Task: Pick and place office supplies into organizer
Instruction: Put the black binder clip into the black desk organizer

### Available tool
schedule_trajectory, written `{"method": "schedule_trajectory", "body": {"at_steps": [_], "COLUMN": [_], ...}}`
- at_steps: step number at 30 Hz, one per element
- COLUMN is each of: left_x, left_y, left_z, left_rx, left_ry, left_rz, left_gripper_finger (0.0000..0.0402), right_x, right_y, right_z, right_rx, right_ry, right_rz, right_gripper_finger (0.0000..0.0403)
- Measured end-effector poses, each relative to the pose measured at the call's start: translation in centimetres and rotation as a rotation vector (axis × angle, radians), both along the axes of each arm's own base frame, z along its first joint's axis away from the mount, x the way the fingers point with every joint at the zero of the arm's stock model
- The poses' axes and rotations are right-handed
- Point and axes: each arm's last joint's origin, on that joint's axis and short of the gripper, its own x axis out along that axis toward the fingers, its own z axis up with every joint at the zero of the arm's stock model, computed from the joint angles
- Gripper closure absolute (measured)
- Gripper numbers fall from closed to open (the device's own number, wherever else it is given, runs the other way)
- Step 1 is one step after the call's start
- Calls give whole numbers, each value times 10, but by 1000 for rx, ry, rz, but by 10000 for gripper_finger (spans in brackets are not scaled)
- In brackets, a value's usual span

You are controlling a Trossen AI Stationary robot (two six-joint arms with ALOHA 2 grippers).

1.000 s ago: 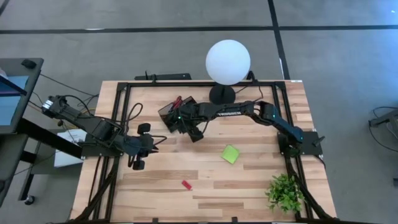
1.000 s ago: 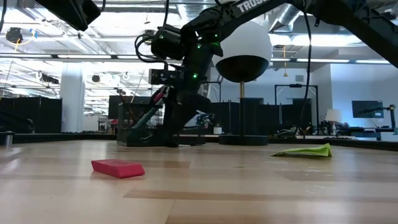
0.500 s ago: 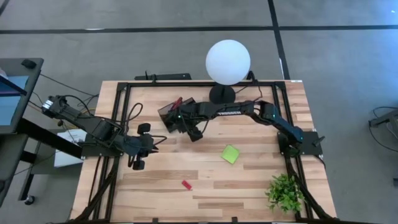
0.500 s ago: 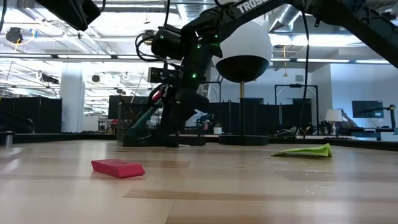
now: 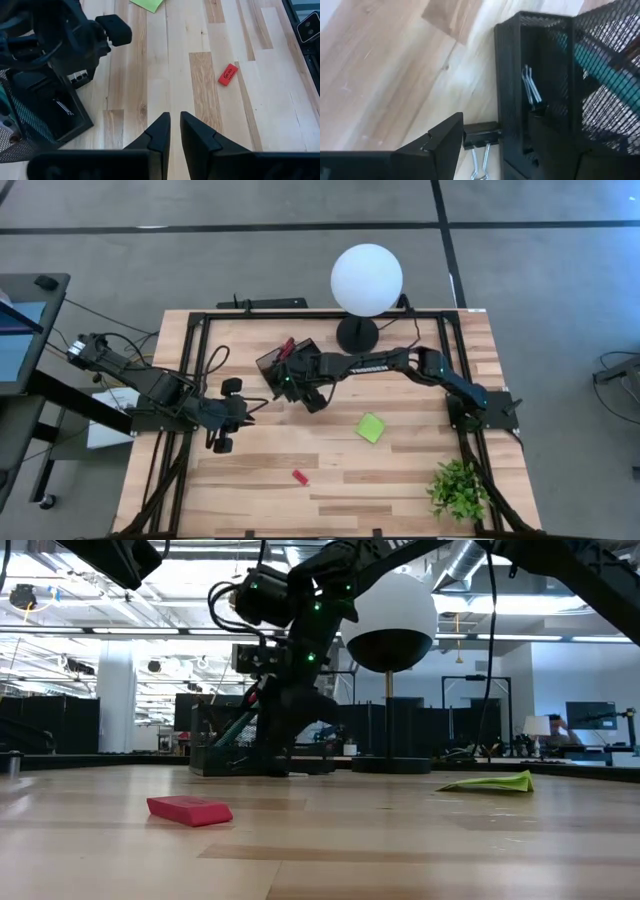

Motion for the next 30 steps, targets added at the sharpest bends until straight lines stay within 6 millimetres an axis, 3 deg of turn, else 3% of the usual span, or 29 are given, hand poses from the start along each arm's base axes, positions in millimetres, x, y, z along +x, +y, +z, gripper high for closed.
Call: {"method": "schedule_trajectory", "body": {"at_steps": [8,15,25,30], "left_x": [0,0,0,0], "left_y": [0,0,0,0], "left_z": [0,0,0,0], "left_rx": [0,0,0,0], "left_ry": [0,0,0,0], "left_rz": [0,0,0,0], "left_gripper_finger": [363,363,363,363], "right_x": [-3,-14,-9,-7], "right_y": [25,32,-10,-22], "right_z": [-1,-5,-6,-5], "right_rx": [-107,-54,63,114], "right_ry": [47,149,92,49], "right_rz": [-17,-63,-45,-42], "right_gripper_finger": [184,184,184,184]}}
